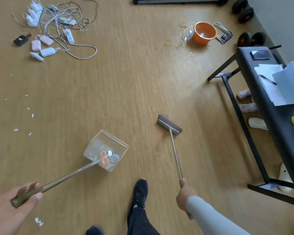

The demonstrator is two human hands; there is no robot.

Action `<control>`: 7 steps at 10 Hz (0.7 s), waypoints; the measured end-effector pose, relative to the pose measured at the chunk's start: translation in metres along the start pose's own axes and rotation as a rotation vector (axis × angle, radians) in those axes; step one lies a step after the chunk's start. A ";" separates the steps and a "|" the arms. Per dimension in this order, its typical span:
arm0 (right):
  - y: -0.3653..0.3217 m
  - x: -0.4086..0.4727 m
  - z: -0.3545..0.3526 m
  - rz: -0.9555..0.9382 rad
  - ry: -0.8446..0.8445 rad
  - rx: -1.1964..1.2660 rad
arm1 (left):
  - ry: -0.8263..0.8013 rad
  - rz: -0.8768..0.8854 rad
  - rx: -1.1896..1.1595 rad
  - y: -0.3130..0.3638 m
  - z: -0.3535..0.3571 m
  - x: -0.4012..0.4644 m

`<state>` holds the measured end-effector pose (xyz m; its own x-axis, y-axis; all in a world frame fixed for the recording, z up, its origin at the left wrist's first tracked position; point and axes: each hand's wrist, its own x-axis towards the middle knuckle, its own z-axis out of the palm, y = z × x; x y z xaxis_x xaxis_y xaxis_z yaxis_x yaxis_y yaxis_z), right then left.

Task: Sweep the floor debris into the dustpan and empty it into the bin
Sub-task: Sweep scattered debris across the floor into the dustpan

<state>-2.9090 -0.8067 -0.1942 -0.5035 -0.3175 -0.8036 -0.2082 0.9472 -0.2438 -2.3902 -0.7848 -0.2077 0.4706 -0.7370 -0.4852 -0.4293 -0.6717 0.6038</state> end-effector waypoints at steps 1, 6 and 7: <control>0.053 -0.040 -0.001 0.035 -0.108 -0.208 | -0.007 0.037 0.079 0.012 -0.034 -0.028; 0.185 -0.174 -0.075 0.159 -0.090 -0.132 | -0.364 0.167 0.622 0.014 -0.069 -0.113; 0.178 -0.124 -0.053 0.236 -0.007 -0.043 | -0.405 0.177 0.691 0.007 -0.056 -0.112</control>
<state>-2.9283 -0.6012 -0.1090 -0.5364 -0.0870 -0.8395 -0.1212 0.9923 -0.0253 -2.4025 -0.7021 -0.1137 0.0931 -0.7178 -0.6900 -0.9114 -0.3405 0.2312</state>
